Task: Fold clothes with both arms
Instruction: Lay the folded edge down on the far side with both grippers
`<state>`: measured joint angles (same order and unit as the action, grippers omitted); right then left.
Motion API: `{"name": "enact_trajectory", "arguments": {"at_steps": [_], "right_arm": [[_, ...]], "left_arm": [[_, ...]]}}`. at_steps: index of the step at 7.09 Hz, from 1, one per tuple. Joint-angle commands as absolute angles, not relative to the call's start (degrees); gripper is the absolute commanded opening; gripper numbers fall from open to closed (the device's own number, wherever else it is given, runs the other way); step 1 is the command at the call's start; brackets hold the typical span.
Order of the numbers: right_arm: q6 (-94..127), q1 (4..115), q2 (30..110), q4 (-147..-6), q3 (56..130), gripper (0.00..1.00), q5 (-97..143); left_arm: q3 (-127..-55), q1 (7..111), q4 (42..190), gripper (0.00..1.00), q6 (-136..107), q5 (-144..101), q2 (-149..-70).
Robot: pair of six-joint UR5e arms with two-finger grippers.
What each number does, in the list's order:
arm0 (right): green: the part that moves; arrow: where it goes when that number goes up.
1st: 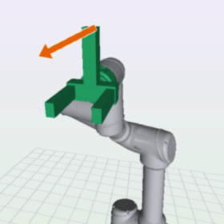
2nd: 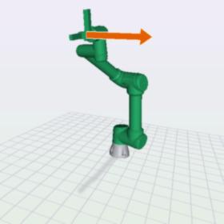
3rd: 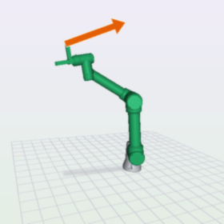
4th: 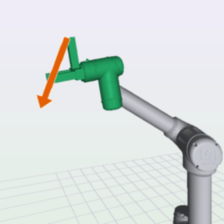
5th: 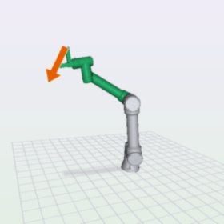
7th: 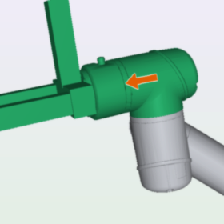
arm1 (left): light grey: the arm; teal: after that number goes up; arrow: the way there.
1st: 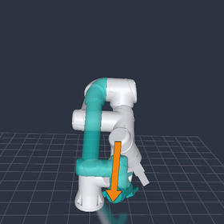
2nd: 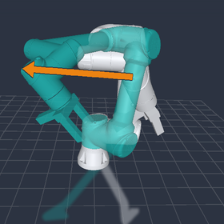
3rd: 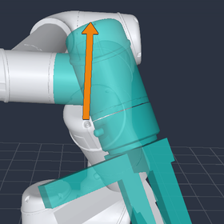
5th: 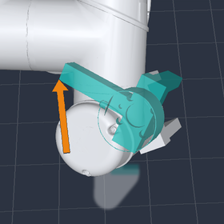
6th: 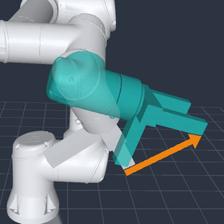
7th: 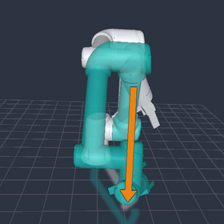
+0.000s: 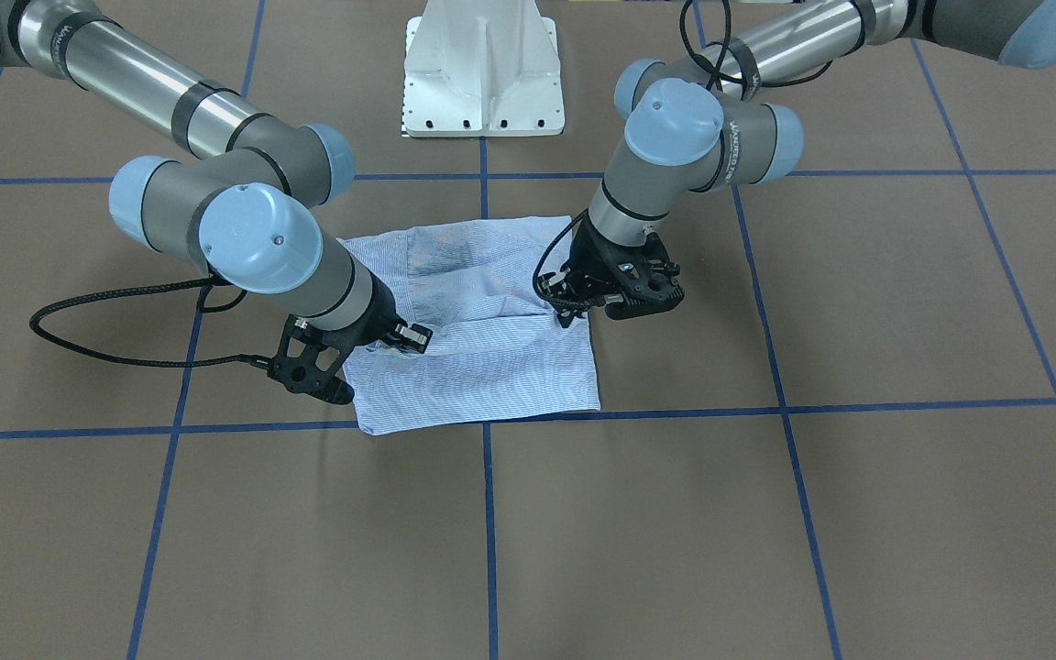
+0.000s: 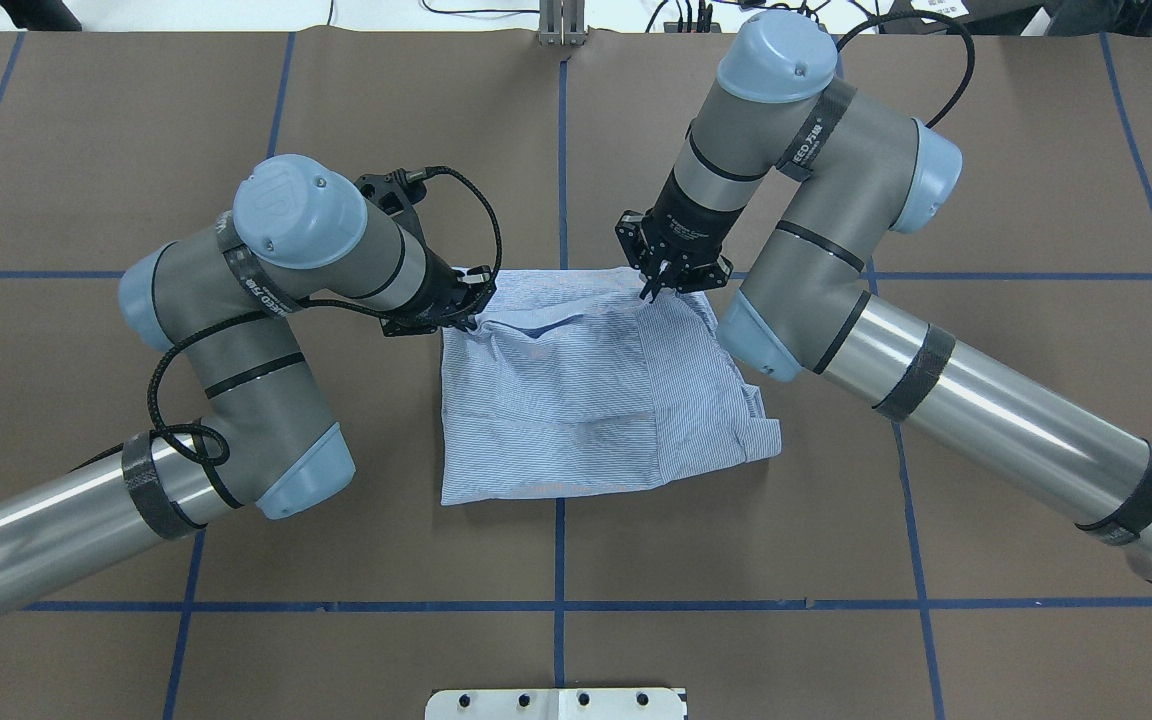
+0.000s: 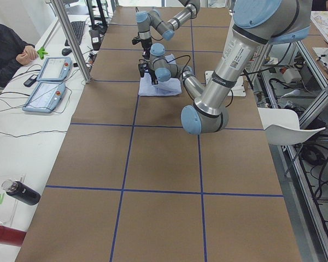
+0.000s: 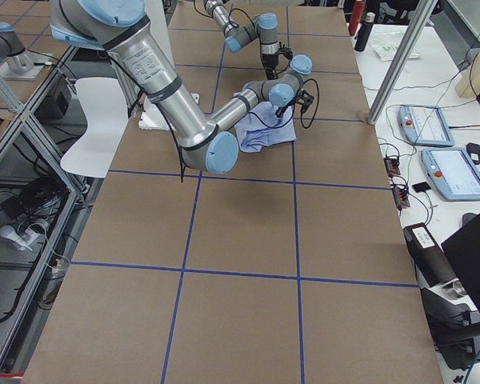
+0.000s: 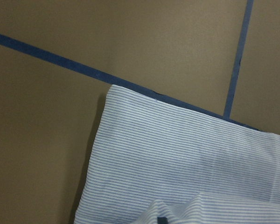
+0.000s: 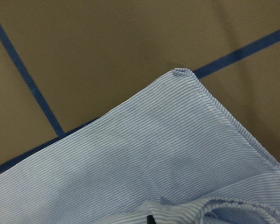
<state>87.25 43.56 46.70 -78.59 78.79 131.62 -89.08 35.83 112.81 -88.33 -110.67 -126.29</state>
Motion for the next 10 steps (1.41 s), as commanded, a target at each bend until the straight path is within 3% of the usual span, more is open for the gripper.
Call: {"name": "enact_trajectory", "arguments": {"at_steps": [1,6,7,8,9,10], "right_arm": [[87.28,43.94,46.58,-78.31,77.44,0.00,131.13],[87.27,43.95,46.06,-78.22,76.11,0.00,130.69],[87.28,43.95,45.97,-78.22,76.11,0.29,130.69],[87.36,43.95,45.71,-77.87,76.11,0.99,129.91],[87.19,44.21,45.36,-77.87,76.11,1.00,129.82],[86.58,44.73,45.18,-77.78,76.81,1.00,130.08]], "left_arm": [[-85.79,36.56,114.43,0.00,-88.33,-110.65,-127.17],[-84.20,36.65,115.75,0.00,-88.16,-110.65,-127.61],[-84.20,36.74,115.75,0.00,-88.15,-110.65,-127.88],[-84.29,37.09,115.58,0.38,-88.24,-110.65,-127.88],[-84.29,37.79,115.49,0.99,-88.24,-110.48,-127.88],[-84.81,39.10,115.31,1.00,-88.16,-110.83,-127.88]]}}
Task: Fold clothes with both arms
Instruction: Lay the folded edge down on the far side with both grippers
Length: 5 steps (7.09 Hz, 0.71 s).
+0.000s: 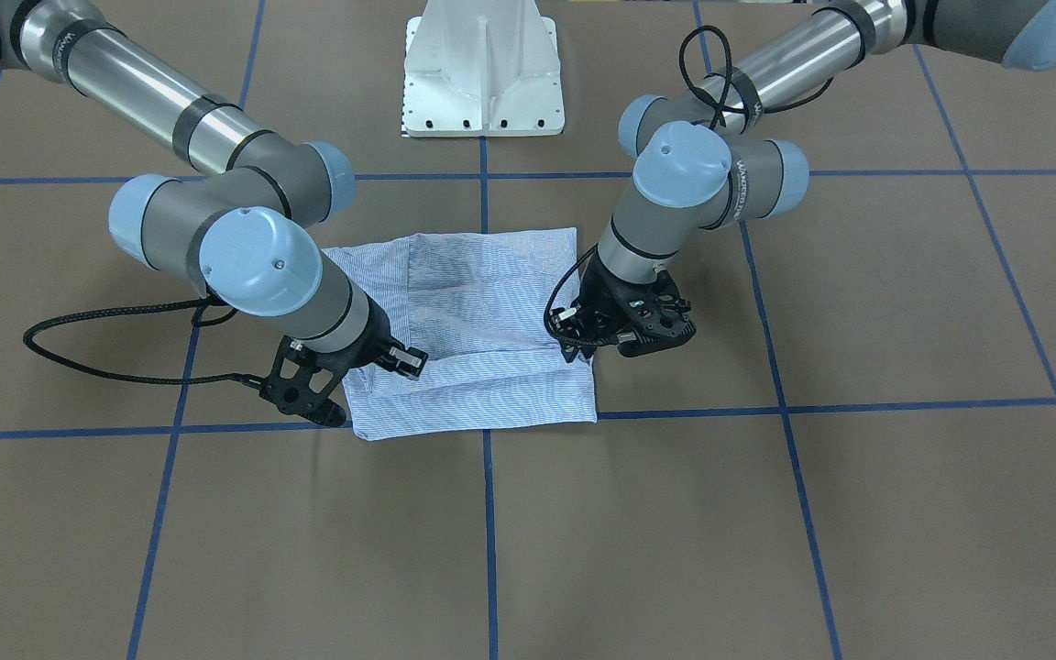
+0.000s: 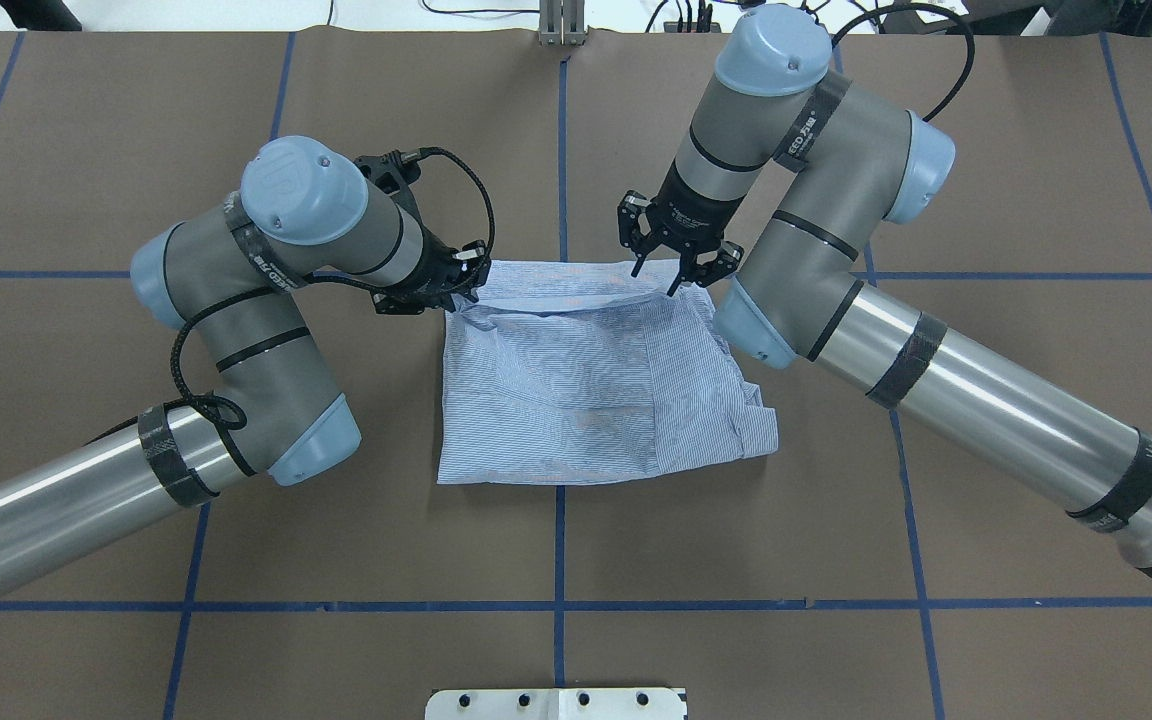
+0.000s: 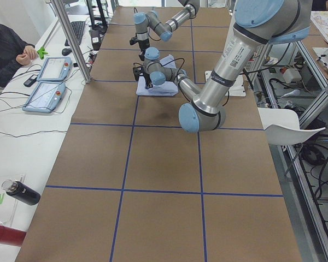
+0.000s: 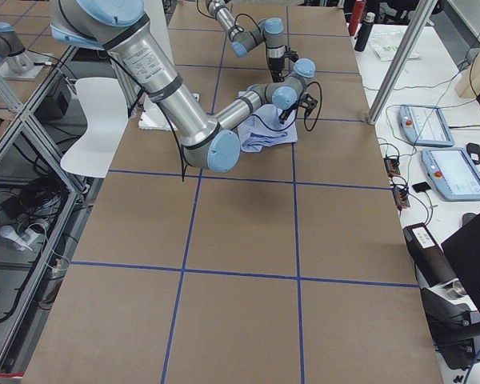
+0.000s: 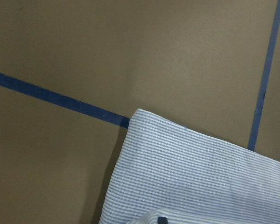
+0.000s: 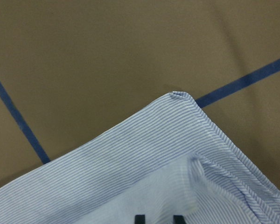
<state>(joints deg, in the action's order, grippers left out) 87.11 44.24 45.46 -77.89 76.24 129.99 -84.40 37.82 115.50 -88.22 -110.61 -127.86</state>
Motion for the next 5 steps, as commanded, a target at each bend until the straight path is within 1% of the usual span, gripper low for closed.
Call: {"name": "enact_trajectory", "arguments": {"at_steps": [1,3,5], "right_arm": [[86.66,44.74,45.44,-77.87,79.77,1.00,130.08],[86.92,44.04,50.68,-78.13,89.51,1.00,129.03],[86.75,35.29,56.14,-78.48,94.99,1.00,122.39]], "left_arm": [[-86.12,40.24,114.70,1.00,-88.07,-111.00,-127.79],[-90.59,41.92,109.73,1.00,-85.45,-112.58,-127.09],[-95.52,42.27,102.95,1.00,-82.71,-112.59,-126.56]]}}
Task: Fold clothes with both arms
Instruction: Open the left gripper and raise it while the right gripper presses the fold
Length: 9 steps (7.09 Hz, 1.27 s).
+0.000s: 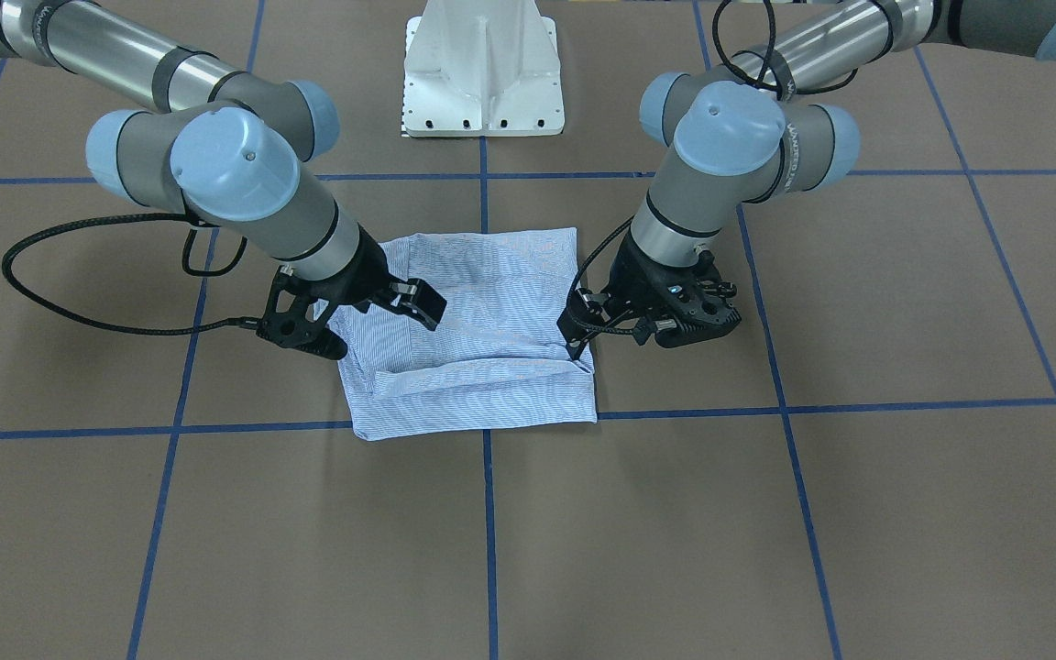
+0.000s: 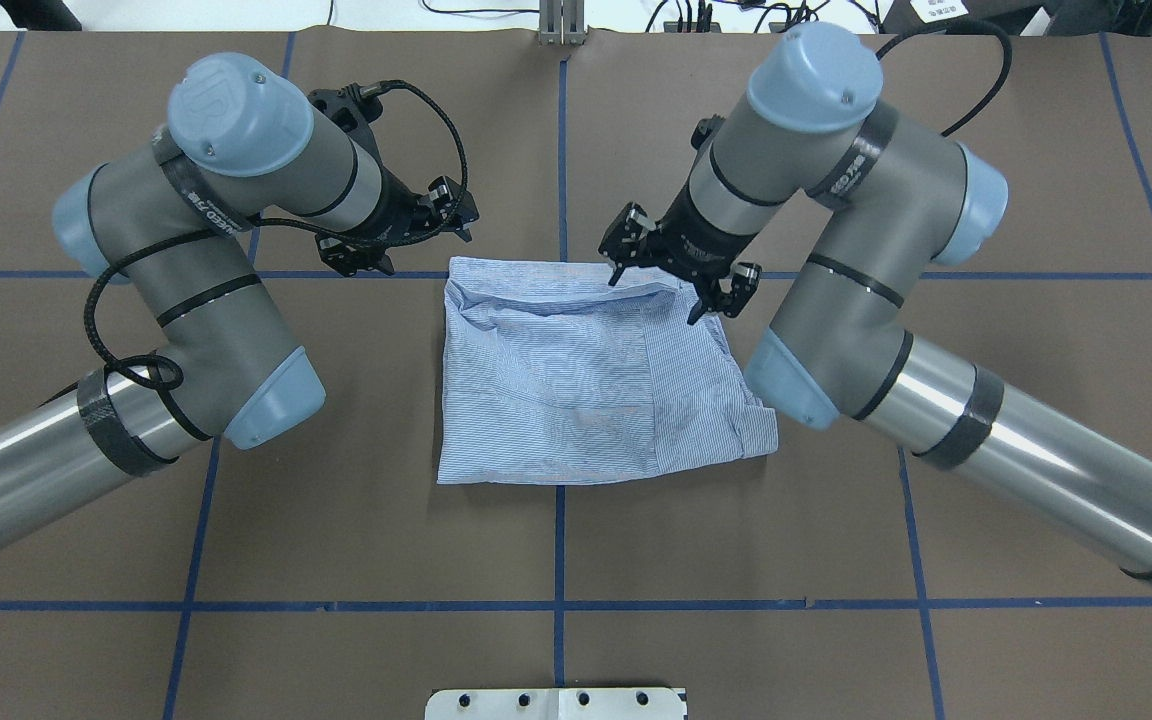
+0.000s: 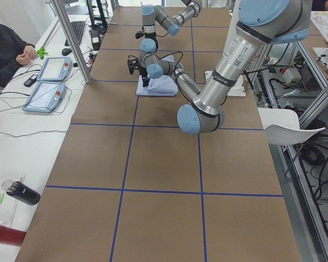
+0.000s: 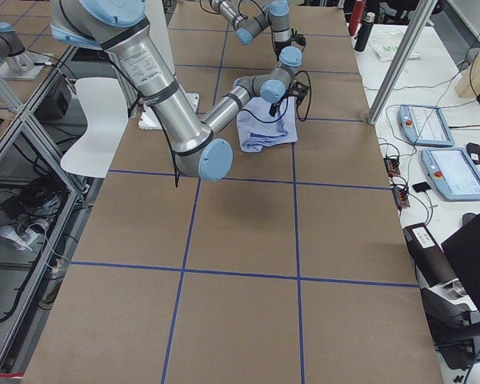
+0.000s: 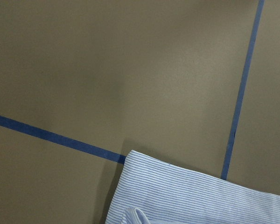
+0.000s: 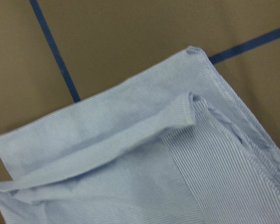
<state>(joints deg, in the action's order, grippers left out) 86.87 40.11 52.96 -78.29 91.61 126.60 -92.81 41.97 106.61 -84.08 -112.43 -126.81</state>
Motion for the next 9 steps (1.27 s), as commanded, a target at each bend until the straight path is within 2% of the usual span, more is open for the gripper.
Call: {"name": "enact_trajectory", "arguments": {"at_steps": [1,3,5,7,9], "right_arm": [[86.66,32.72,56.68,-78.75,95.01,1.00,119.65],[79.60,32.25,54.94,-78.84,91.96,1.00,114.55],[76.82,33.57,46.98,-78.58,82.14,1.00,112.77],[73.94,33.57,44.65,-78.22,77.53,1.00,109.79],[70.76,34.89,38.36,-77.70,69.75,1.00,105.23]], "left_arm": [[-95.54,42.36,102.57,1.00,-82.71,-112.41,-126.39],[-95.97,43.24,102.57,1.00,-82.18,-112.59,-125.07],[-96.24,43.42,102.92,1.00,-81.83,-112.67,-123.32],[-96.15,43.51,102.92,1.00,-81.83,-112.68,-123.22],[-96.15,43.51,102.83,1.00,-81.83,-112.68,-123.22]]}}
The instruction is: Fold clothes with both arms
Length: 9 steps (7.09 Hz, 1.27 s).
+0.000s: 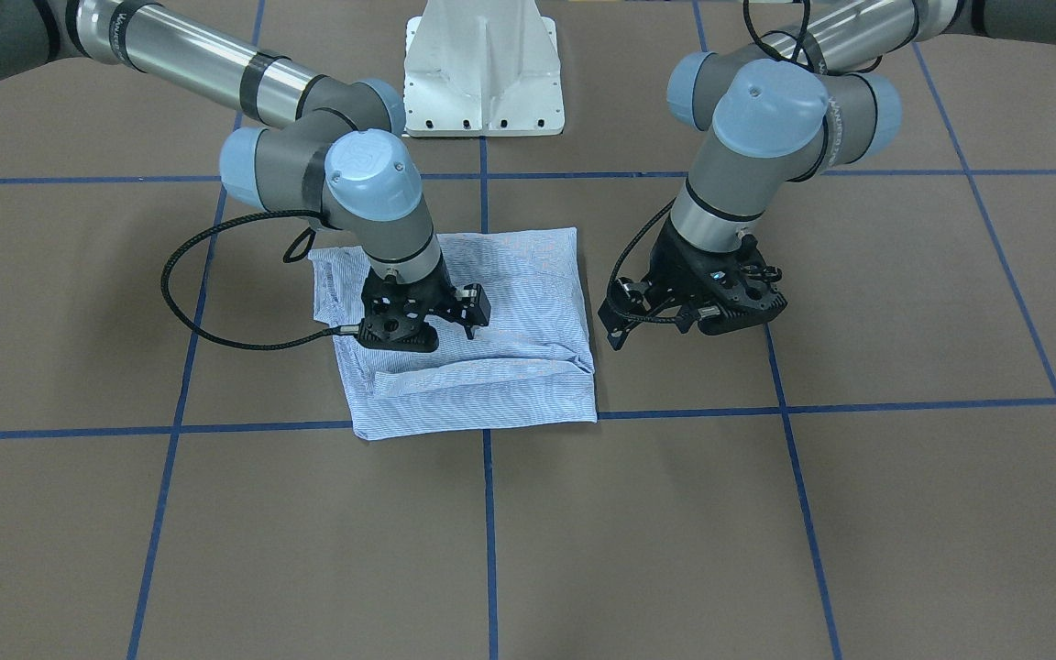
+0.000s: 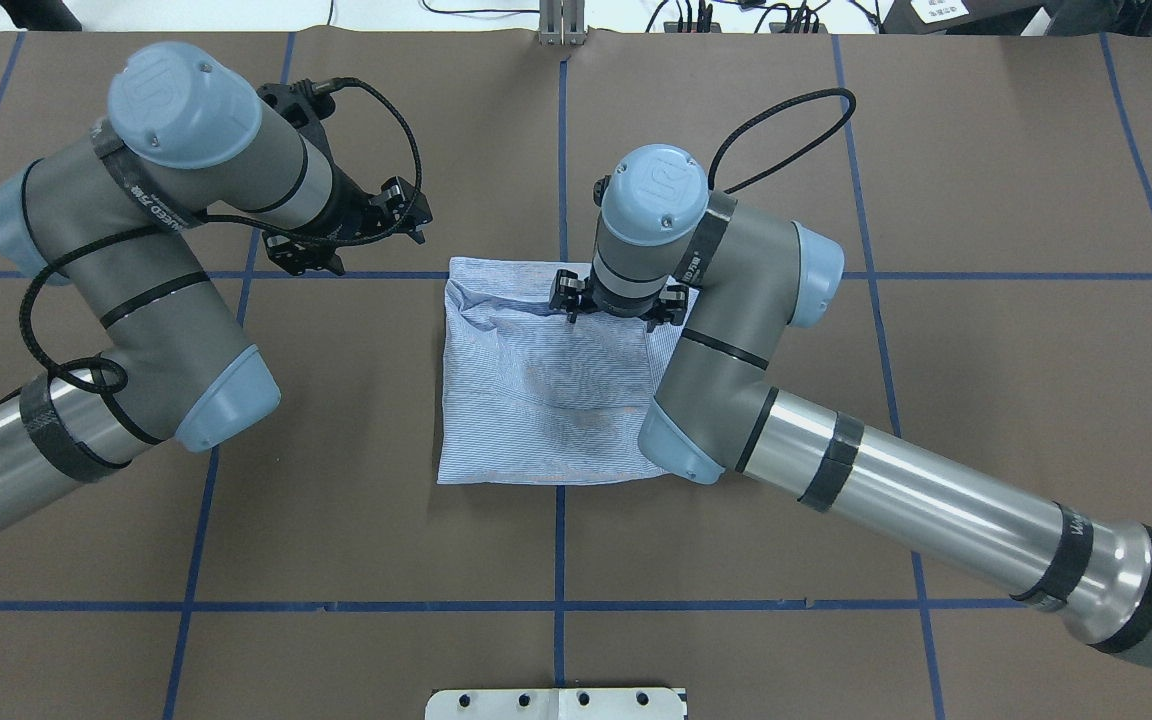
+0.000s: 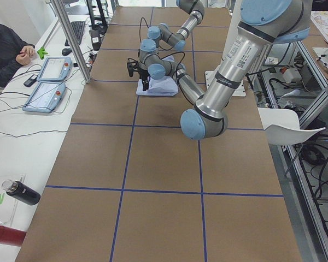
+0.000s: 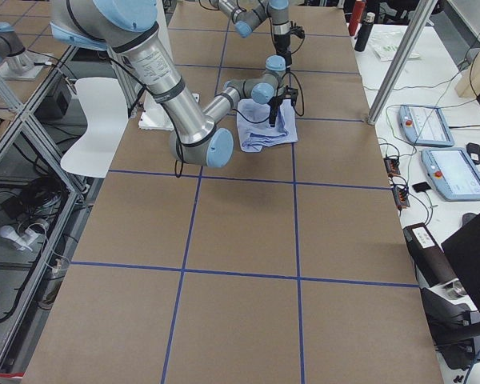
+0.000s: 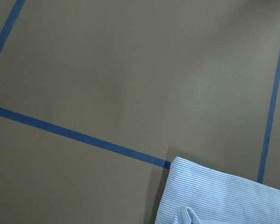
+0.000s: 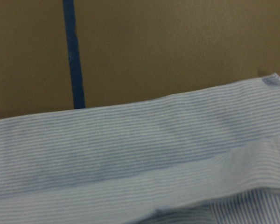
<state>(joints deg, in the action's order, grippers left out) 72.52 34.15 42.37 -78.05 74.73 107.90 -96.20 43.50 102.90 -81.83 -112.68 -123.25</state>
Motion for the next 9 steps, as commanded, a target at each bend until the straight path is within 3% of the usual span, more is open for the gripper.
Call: {"name": "enact_trajectory", "arguments": {"at_steps": [1,2,5,7,9], "right_arm": [[70.67,35.24,36.75,-72.21,65.43,0.99,102.59],[70.32,35.59,36.74,-68.07,62.17,0.99,100.31],[66.90,37.61,36.65,-68.03,62.57,0.99,100.28],[64.18,40.93,39.53,-74.40,69.48,1.00,107.54],[52.79,46.63,44.37,-85.47,79.33,1.00,111.50]], "left_arm": [[-96.15,43.59,102.83,1.00,-81.83,-112.68,-123.22],[-96.15,43.94,102.83,1.00,-81.83,-112.59,-123.22],[-96.24,44.30,102.83,1.00,-81.83,-112.59,-123.22],[-99.55,45.69,102.83,1.00,-74.86,-112.33,-120.70],[-107.46,51.21,102.75,1.00,-58.62,-112.41,-111.92]]}}
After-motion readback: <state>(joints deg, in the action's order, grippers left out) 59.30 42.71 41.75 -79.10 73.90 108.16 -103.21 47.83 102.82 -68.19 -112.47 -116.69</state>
